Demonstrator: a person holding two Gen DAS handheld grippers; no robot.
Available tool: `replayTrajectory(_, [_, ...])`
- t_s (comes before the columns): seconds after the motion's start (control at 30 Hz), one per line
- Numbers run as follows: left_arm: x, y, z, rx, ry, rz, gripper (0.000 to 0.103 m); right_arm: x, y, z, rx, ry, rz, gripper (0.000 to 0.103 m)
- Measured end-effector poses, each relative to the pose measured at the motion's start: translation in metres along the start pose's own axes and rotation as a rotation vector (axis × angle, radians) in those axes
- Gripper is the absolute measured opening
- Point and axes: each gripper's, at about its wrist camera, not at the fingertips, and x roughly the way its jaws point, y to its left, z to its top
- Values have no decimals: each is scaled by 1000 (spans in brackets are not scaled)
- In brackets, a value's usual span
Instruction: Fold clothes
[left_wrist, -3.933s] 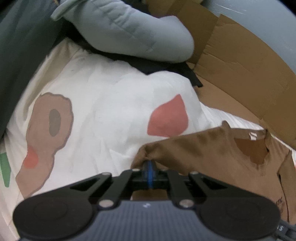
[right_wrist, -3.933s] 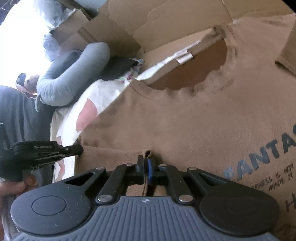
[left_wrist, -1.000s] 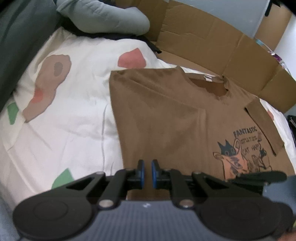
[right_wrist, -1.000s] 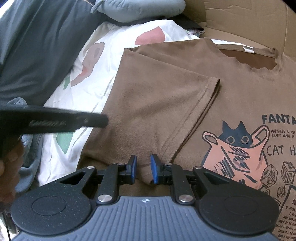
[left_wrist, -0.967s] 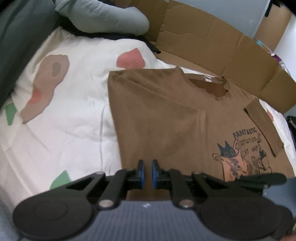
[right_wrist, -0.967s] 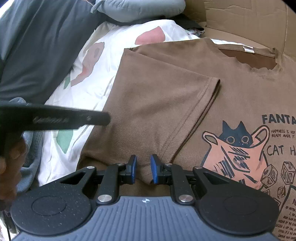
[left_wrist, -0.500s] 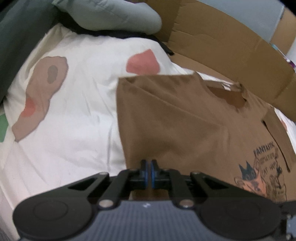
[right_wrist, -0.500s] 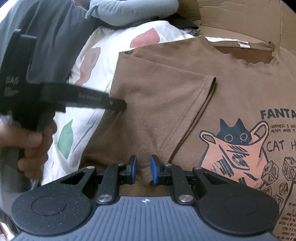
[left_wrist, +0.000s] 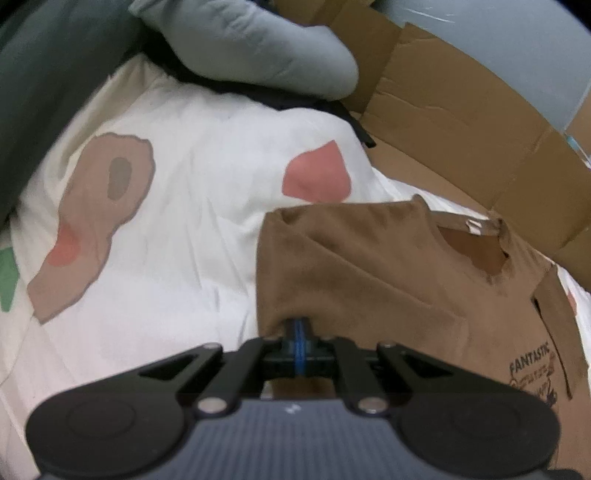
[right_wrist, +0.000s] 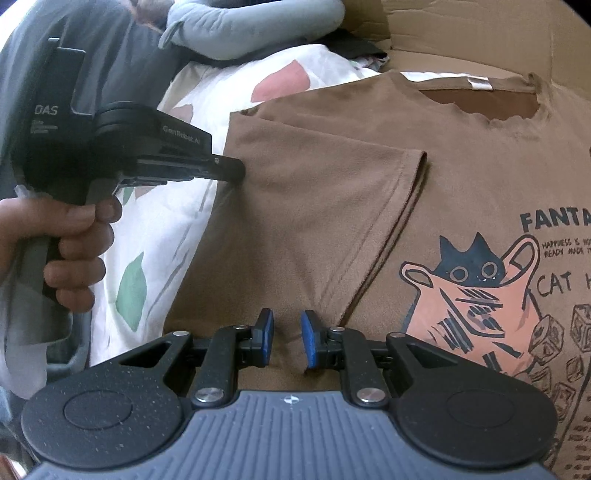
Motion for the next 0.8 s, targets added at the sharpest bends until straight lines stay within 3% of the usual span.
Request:
replayTrajectory(0.1, [-7,3,3,-18,5,-1,3,0,0,2,1,4,10,25])
replayTrajectory(0.17, [-19,1,3,-34,-14,7,26,-2,-1,5,-4,16,25,28])
replayTrajectory(0.2, [-26,0,2,-45,-31,5,44,-2,-2,7,-10,24,31,29])
replayTrajectory(0.23, [-31,-1,1,-49,-43,-5,49,-4,-3,10,-18,31,38,34])
replayTrajectory(0.33, [-42,-10,-5,-43,-22,-12,46,-12,-4,20,-43,43,50,48])
replayTrajectory(0.57, [-75,-42,-17,32,37,36,52,-41,-11,39,-128,47,70,49])
replayTrajectory(0.8, [-134,-82,-8,44,107,53,56,-105,-12,53,-52,115,76,55])
